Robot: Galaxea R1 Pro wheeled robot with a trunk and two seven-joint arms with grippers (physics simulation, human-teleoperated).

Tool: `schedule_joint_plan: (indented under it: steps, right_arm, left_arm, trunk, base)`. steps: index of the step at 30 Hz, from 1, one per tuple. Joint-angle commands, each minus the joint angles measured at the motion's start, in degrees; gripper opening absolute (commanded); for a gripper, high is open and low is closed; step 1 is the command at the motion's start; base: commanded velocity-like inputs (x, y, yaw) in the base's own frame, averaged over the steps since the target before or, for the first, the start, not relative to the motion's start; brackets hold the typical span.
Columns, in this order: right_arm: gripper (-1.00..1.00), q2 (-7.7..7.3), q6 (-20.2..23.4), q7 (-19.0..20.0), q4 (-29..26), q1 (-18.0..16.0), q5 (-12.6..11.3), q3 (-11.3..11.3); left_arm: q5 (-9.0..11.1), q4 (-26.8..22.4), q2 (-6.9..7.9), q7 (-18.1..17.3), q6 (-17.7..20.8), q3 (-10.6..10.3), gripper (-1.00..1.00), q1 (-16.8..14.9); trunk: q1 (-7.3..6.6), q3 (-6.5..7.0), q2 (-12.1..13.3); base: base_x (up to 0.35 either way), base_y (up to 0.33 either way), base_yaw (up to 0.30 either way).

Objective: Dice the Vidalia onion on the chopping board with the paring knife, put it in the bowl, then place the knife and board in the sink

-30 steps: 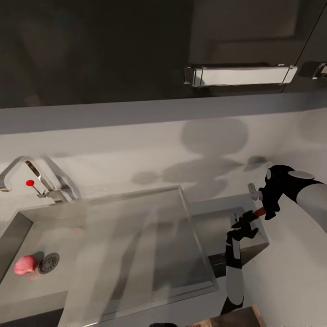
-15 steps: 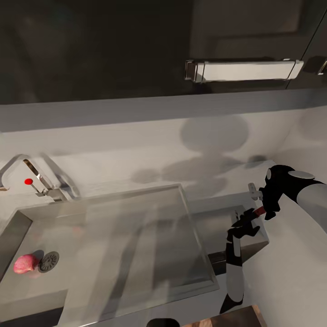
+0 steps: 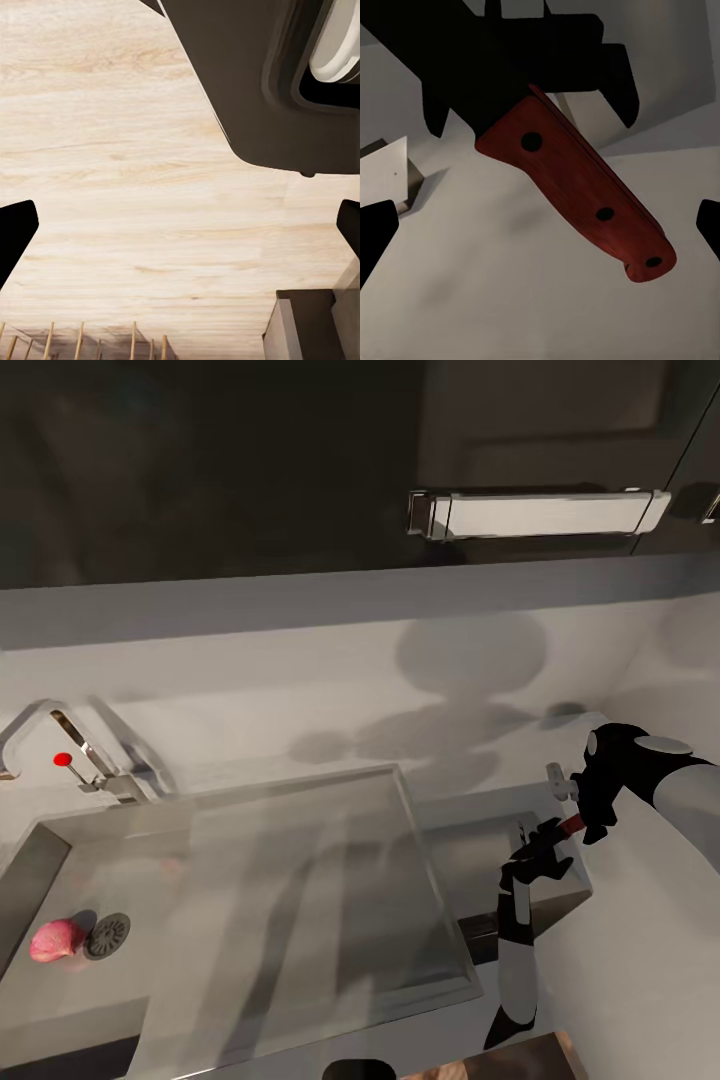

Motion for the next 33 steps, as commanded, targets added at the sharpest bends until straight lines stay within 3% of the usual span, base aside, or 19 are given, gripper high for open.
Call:
schedule_joint_plan:
  steps: [1,33]
  right_arm:
    - [1.00,-0.04,0.60,0.30,-0.19,0.00,0.17,-0.12]
    - [1.00,-0.04,0.65,0.21,-0.19,0.00,0.17,-0.03]
  left_arm:
    - [0.02,-0.14,-0.02,0.13,0.26,0.39,1.00,0.02]
    - [0.02,-0.14,-0.02,0.13,0.26,0.39,1.00,0.02]
  trunk:
    - [0.03,-0.08,-0.09]
    - [0.03,-0.40,-0.09]
  base:
    - [0.000,0.000,0.000]
    - [0.000,0.000,-0.008]
